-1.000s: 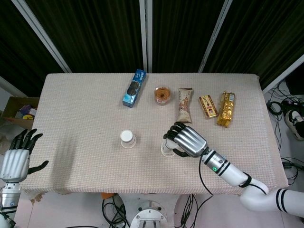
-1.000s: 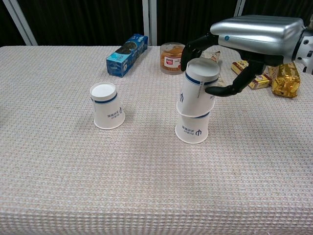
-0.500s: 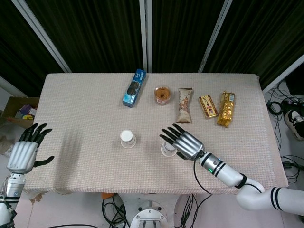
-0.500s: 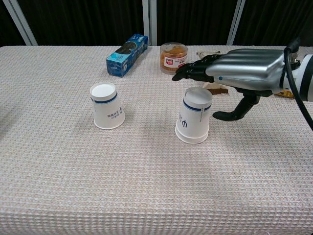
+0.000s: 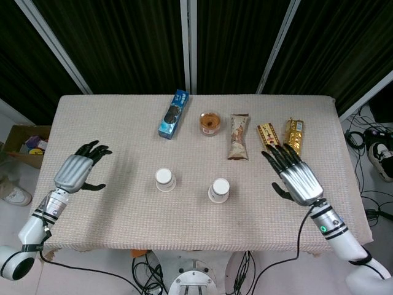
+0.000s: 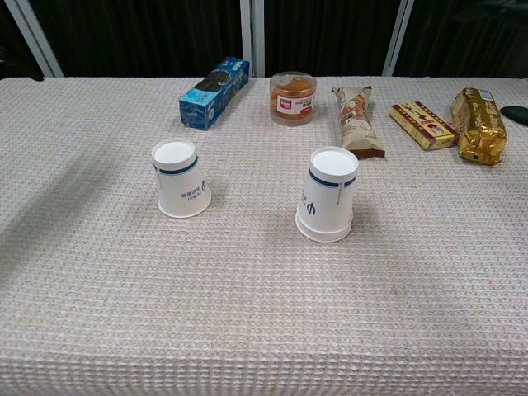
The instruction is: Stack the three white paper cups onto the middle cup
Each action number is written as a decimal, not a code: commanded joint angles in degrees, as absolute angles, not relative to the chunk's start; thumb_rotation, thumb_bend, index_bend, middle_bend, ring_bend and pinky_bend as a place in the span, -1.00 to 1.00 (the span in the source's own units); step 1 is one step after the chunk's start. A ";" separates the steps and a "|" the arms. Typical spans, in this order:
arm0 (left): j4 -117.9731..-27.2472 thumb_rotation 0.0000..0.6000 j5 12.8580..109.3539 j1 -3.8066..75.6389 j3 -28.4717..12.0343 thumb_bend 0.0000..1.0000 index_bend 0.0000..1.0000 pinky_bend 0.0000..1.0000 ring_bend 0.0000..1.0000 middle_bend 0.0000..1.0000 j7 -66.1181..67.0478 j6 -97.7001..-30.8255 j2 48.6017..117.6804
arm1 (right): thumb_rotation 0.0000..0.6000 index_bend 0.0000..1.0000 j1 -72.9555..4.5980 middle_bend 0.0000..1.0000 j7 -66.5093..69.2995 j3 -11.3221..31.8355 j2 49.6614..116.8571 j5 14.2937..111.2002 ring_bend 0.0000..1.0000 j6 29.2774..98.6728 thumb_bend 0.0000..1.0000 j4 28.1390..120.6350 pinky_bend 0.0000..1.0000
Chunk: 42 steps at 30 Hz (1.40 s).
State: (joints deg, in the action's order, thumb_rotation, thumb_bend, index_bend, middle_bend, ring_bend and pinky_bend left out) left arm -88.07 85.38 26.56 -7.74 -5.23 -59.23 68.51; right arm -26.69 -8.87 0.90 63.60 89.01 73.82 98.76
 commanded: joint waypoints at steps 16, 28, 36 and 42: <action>-87.91 1.00 80.23 36.28 -8.01 -0.90 -0.51 -0.74 -0.87 -0.66 -1.26 -49.59 78.08 | 1.00 -1.00 -19.07 -1.00 4.77 0.07 65.83 90.99 -1.00 80.45 -0.39 87.25 -1.00; -85.96 1.00 75.32 38.98 -9.17 -0.68 -0.41 -0.69 -0.78 -0.54 0.73 -48.65 82.71 | 1.00 -1.00 -17.96 -1.00 7.82 0.60 67.07 90.74 -1.00 80.07 -0.39 83.92 -1.00; -84.52 1.00 74.93 40.50 -9.46 -0.59 -0.32 -0.65 -0.70 -0.44 -1.00 -48.15 84.58 | 1.00 -1.00 -17.65 -1.00 8.43 0.98 67.73 90.68 -1.00 79.70 -0.39 82.70 -1.00; -83.74 1.00 75.68 40.78 -9.43 -0.49 -0.02 -0.59 -0.40 -0.03 -1.99 -49.59 85.57 | 1.00 -1.00 -17.16 -0.99 9.19 1.12 68.18 90.41 -1.00 79.56 -0.39 81.82 -1.00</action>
